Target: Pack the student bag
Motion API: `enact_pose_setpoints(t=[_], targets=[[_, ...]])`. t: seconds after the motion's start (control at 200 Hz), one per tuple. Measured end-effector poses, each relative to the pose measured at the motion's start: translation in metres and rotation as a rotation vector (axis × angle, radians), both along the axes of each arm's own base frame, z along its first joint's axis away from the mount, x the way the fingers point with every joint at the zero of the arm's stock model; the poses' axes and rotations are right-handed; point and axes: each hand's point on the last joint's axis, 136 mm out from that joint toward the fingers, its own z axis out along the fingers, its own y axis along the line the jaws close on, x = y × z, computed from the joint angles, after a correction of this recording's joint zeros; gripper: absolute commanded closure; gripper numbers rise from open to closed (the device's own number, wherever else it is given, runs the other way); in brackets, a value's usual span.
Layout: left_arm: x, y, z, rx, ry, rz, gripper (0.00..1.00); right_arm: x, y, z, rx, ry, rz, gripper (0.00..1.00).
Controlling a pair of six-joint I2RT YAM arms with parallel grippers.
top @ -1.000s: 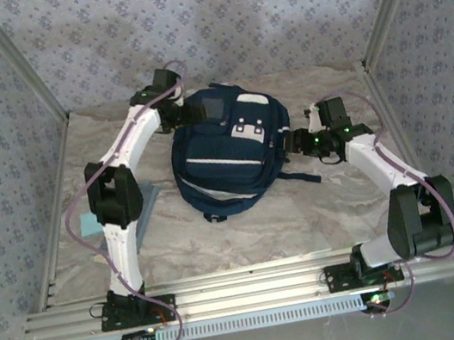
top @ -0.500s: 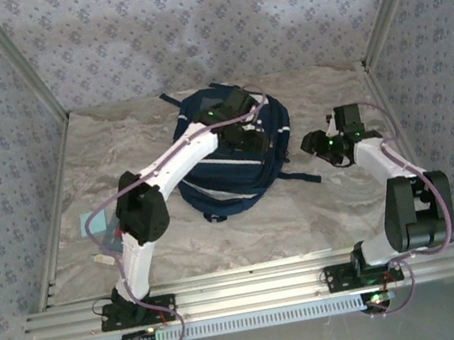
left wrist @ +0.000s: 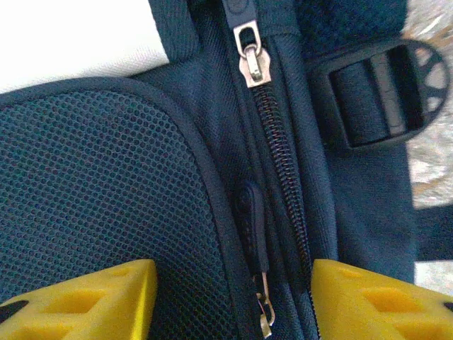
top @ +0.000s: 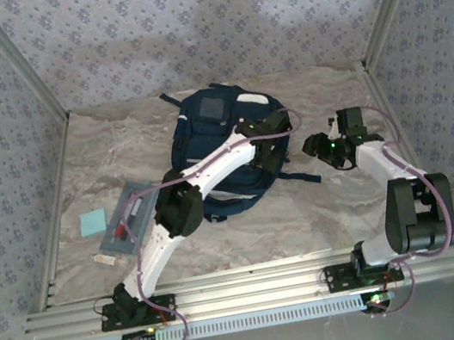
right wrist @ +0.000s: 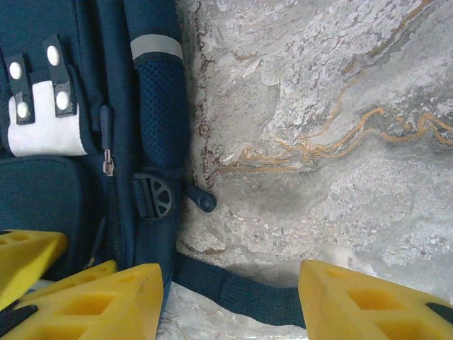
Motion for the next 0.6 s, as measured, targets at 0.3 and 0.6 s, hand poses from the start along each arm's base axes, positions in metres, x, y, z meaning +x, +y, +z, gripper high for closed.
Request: enact_pose_setpoints(t=[0.3, 0.6], targets=[[0.005, 0.004, -0.002, 0.068, -0.016, -0.007, 1.00, 0.001, 0.000, 0.002, 0.005, -0.008, 0.001, 0.48], [0.014, 0.010, 0.043, -0.185, 0.129, 0.043, 1.00, 0.009, 0.003, 0.006, 0.001, -0.098, 0.030, 0.52]])
